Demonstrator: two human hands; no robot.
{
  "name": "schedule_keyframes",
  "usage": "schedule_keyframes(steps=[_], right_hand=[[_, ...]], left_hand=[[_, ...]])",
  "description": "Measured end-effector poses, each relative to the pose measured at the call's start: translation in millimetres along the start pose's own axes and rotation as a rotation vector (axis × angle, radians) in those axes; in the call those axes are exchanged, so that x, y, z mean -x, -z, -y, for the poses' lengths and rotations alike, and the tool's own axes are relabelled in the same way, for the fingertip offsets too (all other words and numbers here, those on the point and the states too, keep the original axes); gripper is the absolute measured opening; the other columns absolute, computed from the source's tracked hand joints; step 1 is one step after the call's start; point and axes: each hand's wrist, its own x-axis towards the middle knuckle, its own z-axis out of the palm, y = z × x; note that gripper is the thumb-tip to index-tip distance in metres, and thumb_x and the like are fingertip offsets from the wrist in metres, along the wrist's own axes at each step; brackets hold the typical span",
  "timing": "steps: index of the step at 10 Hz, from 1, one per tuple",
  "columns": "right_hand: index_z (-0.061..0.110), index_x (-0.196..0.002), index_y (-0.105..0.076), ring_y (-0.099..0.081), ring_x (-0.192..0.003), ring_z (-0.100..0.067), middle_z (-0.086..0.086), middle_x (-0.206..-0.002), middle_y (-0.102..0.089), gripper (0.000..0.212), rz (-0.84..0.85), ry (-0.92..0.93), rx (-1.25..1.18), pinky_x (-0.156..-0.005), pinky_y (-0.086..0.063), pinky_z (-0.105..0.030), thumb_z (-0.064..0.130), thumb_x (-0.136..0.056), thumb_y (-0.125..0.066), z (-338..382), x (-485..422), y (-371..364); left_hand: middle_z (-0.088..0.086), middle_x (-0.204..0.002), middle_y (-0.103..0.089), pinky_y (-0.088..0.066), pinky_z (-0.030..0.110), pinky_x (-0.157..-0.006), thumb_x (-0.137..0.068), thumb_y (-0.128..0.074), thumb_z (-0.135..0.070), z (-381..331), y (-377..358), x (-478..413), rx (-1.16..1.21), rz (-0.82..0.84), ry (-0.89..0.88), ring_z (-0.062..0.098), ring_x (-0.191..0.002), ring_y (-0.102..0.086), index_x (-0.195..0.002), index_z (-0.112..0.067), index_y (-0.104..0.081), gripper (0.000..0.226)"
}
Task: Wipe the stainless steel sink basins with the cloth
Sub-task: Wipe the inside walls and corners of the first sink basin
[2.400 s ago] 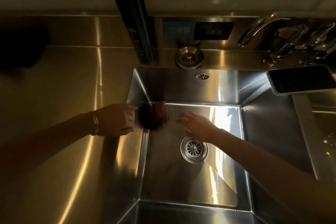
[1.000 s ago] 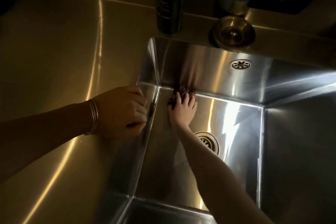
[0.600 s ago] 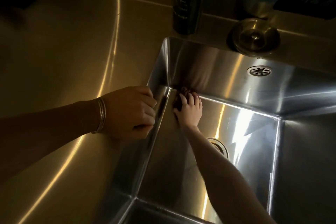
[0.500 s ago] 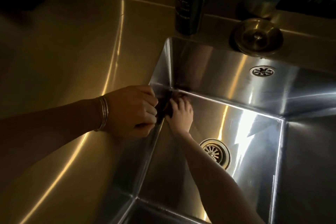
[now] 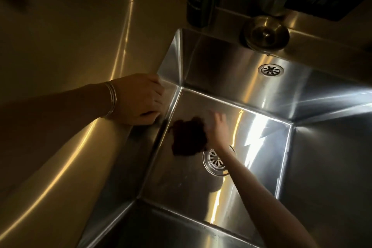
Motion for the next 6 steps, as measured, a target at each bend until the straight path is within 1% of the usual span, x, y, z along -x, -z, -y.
schedule_keyframes(steps=[1, 2, 3, 4, 5, 6], right_hand=[[0.008, -0.137, -0.044, -0.042, -0.127, -0.038, -0.019, -0.139, -0.043, 0.051, -0.244, 0.124, 0.148, -0.106, -0.036, -0.048, 0.015, -0.088, -0.057, 2.7, -12.7, 1.8], [0.026, -0.150, -0.017, -0.003, -0.145, -0.038, -0.010, -0.157, -0.015, 0.069, 0.222, 0.287, 0.456, -0.113, -0.006, -0.060, 0.050, -0.092, -0.046, -13.2, 9.9, -27.8], [0.032, -0.149, 0.002, 0.014, -0.138, -0.047, -0.013, -0.159, -0.005, 0.086, 0.375, 0.441, 0.717, -0.107, 0.001, -0.069, 0.060, -0.086, -0.049, -35.6, 43.4, -62.7], [0.039, -0.148, 0.002, 0.006, -0.140, -0.049, -0.010, -0.159, -0.005, 0.085, 0.509, 0.800, 0.877, -0.105, -0.004, -0.072, 0.049, -0.086, -0.055, -43.7, 24.9, -58.4], [0.045, -0.147, -0.003, 0.005, -0.143, -0.044, -0.004, -0.160, -0.003, 0.079, 0.405, 0.648, 0.872, -0.107, 0.001, -0.070, 0.052, -0.086, -0.053, -32.1, 3.6, -52.8], [0.041, -0.148, -0.010, 0.005, -0.142, -0.045, -0.006, -0.159, -0.004, 0.076, 0.342, 0.237, 0.739, -0.106, 0.004, -0.070, 0.056, -0.086, -0.052, 7.5, 17.5, -75.0]], left_hand=[[-0.002, -0.060, -0.060, -0.033, 0.030, -0.084, -0.083, -0.040, -0.026, -5.1, 11.1, 0.5, -0.023, 0.090, 0.111, 0.019, -0.063, -0.055, -0.062, -0.018, -0.060, 0.030], [-0.004, -0.060, -0.058, -0.033, 0.031, -0.084, -0.083, -0.039, -0.027, -1.1, 5.0, -2.7, 0.031, 0.046, 0.100, 0.017, -0.064, -0.053, -0.063, -0.019, -0.060, 0.030], [-0.006, -0.060, -0.058, -0.031, 0.029, -0.083, -0.084, -0.038, -0.028, 1.2, -4.5, -0.3, 0.038, -0.018, 0.070, 0.016, -0.063, -0.051, -0.064, -0.020, -0.062, 0.032], [-0.005, -0.060, -0.058, -0.032, 0.030, -0.084, -0.085, -0.036, -0.029, 3.7, -6.0, -1.9, 0.046, -0.064, 0.056, 0.016, -0.062, -0.052, -0.065, -0.019, -0.063, 0.035], [-0.004, -0.059, -0.058, -0.034, 0.031, -0.084, -0.084, -0.036, -0.028, 3.3, -7.5, -0.6, 0.020, -0.083, 0.068, 0.017, -0.061, -0.054, -0.066, -0.018, -0.065, 0.035], [-0.001, -0.058, -0.059, -0.034, 0.033, -0.083, -0.082, -0.038, -0.026, 1.5, -10.5, 0.2, 0.016, -0.144, 0.052, 0.020, -0.058, -0.057, -0.065, -0.016, -0.066, 0.033]])
